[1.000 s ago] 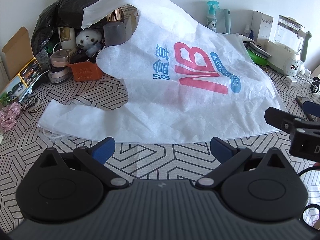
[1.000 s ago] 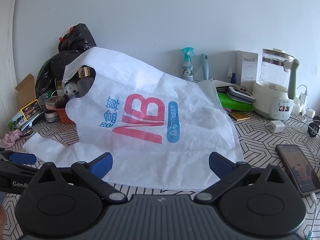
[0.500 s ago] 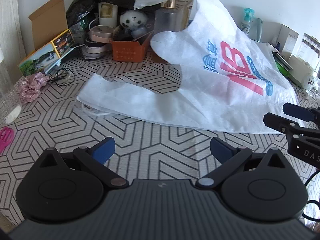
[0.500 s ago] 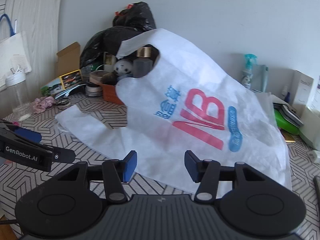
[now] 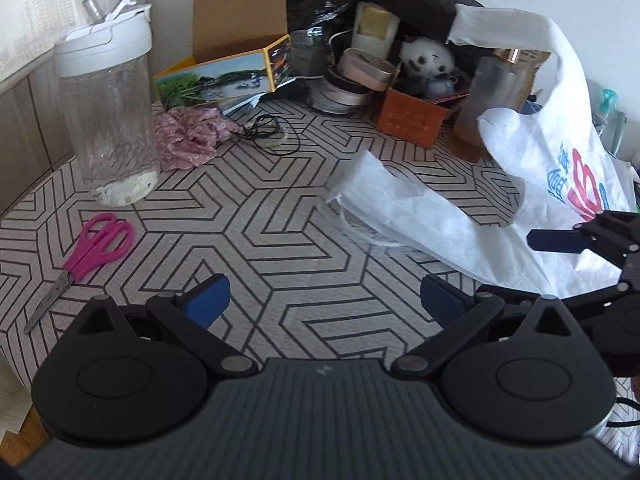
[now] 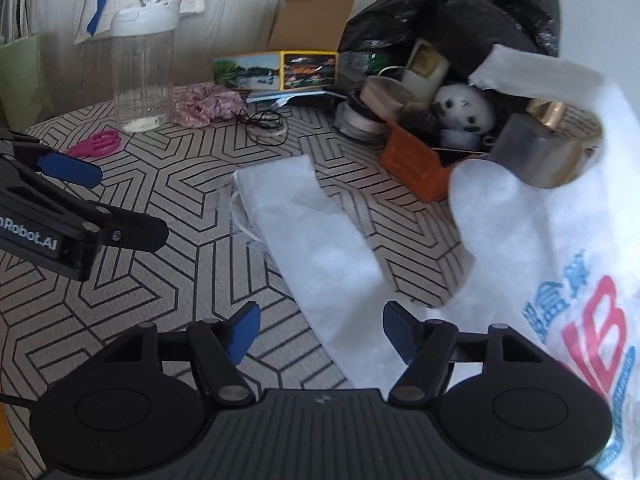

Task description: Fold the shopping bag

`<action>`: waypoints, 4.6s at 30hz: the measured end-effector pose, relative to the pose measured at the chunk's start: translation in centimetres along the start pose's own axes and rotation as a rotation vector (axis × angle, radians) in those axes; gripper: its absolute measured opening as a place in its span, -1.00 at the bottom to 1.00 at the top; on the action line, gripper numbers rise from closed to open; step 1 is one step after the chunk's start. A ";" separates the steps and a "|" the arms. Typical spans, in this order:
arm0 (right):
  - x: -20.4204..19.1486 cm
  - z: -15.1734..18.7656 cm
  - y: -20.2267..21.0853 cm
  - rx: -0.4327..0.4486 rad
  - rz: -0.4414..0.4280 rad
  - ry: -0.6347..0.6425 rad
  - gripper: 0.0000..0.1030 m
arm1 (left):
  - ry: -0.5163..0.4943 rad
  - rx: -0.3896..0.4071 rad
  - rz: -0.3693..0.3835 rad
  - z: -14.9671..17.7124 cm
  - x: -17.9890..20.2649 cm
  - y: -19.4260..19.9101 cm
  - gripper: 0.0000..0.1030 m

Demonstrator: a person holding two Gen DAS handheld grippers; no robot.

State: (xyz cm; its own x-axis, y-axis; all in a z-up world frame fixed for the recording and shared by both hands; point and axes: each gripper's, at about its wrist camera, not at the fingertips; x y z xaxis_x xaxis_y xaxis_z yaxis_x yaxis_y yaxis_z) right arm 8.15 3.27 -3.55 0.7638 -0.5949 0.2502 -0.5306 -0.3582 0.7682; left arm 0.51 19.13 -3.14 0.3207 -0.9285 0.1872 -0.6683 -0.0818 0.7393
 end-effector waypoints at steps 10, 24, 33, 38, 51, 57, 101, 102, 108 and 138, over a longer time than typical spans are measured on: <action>1.2 -2.3 -4.9 -0.059 -0.094 -0.041 0.25 | 0.019 -0.030 0.006 -0.7 -1.1 -1.6 1.00; 3.7 -1.3 -2.6 0.099 -0.122 -0.198 -0.96 | 0.024 0.014 -0.016 -1.3 -0.2 0.1 1.00; 9.7 2.7 6.4 0.376 -0.272 -0.492 -0.96 | -0.022 0.096 0.042 -2.4 3.1 2.8 1.00; 13.6 8.1 11.3 0.582 -0.355 -0.715 -0.96 | -0.075 0.130 0.136 -3.5 7.3 4.2 1.00; 19.3 25.9 14.5 0.801 -0.079 -1.274 -0.95 | -0.436 0.052 0.274 -0.8 24.8 2.7 1.00; 19.3 32.3 14.9 0.810 0.083 -1.340 -0.95 | -0.572 0.001 0.282 2.1 31.3 0.8 1.00; 12.0 26.3 6.3 0.354 -0.825 -1.268 0.41 | -0.974 -0.099 0.073 7.0 26.0 1.0 1.00; 11.6 25.9 5.8 0.356 -0.874 -1.291 0.42 | -0.978 -0.088 0.061 7.0 25.7 1.4 1.00; 11.7 25.7 7.6 0.380 -0.892 -1.264 0.50 | -0.933 -0.049 0.111 6.4 25.4 2.6 1.00; 14.2 34.6 15.0 0.647 -0.525 -1.353 1.00 | -0.927 -0.140 0.244 8.6 30.3 1.9 1.00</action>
State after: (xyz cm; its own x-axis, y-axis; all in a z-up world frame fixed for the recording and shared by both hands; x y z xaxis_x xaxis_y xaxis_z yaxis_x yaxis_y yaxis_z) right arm -1.72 -35.42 -8.83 0.2151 -0.3586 -0.9084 -0.6541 -0.7436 0.1387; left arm 3.13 -12.26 -1.63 -0.5133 -0.8360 -0.1942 -0.5411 0.1396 0.8293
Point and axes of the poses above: each gripper's, at about its wrist camera, not at the fingertips, and y roughly against the way its jaws point, x to its right, z to its underside, and after that the axes turned 5 degrees about -x, right-handed
